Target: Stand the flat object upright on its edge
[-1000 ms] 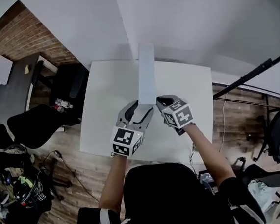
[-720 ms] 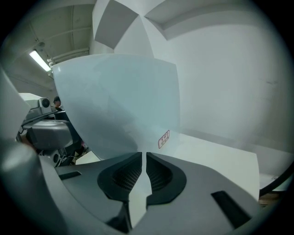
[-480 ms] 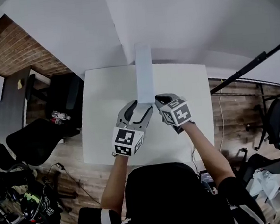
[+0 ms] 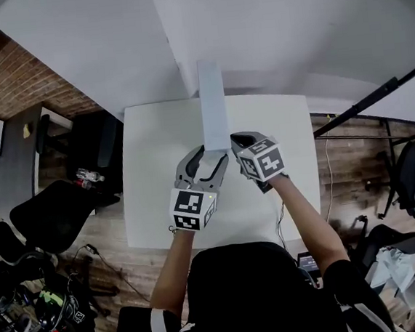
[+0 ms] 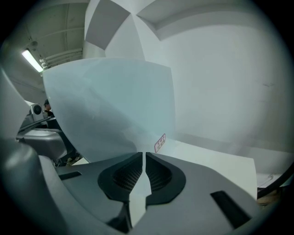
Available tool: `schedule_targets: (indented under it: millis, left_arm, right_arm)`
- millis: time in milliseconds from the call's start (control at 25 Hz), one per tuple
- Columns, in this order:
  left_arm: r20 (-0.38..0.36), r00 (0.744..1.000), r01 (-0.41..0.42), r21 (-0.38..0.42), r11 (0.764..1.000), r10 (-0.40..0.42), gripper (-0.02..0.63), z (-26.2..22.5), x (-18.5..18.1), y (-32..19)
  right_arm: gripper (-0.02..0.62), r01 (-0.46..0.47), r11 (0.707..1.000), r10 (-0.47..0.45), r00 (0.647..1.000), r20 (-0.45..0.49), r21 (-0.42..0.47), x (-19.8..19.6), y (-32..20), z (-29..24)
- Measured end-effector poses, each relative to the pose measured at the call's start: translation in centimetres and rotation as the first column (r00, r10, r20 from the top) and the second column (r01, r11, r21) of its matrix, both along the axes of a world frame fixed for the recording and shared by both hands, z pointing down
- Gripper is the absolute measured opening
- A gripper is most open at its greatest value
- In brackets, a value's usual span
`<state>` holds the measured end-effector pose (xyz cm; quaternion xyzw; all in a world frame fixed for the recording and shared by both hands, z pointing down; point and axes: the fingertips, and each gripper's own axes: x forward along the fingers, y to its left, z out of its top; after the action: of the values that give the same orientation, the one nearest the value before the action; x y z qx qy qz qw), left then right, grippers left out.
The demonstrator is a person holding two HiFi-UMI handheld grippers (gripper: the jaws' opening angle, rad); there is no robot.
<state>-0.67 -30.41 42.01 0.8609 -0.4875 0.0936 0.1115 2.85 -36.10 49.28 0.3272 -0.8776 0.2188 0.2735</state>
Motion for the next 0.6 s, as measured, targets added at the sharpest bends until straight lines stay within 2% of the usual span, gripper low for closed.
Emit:
schedule_targets:
  millis: [600]
  left_arm:
    - [0.001,1.0,-0.007,0.011,1.0,0.007,0.247,-0.2,-0.2,-2.8]
  right_arm:
    - [0.052,-0.02,1.0,0.02,1.0,0.007,0.001,-0.1,-2.6,-0.2]
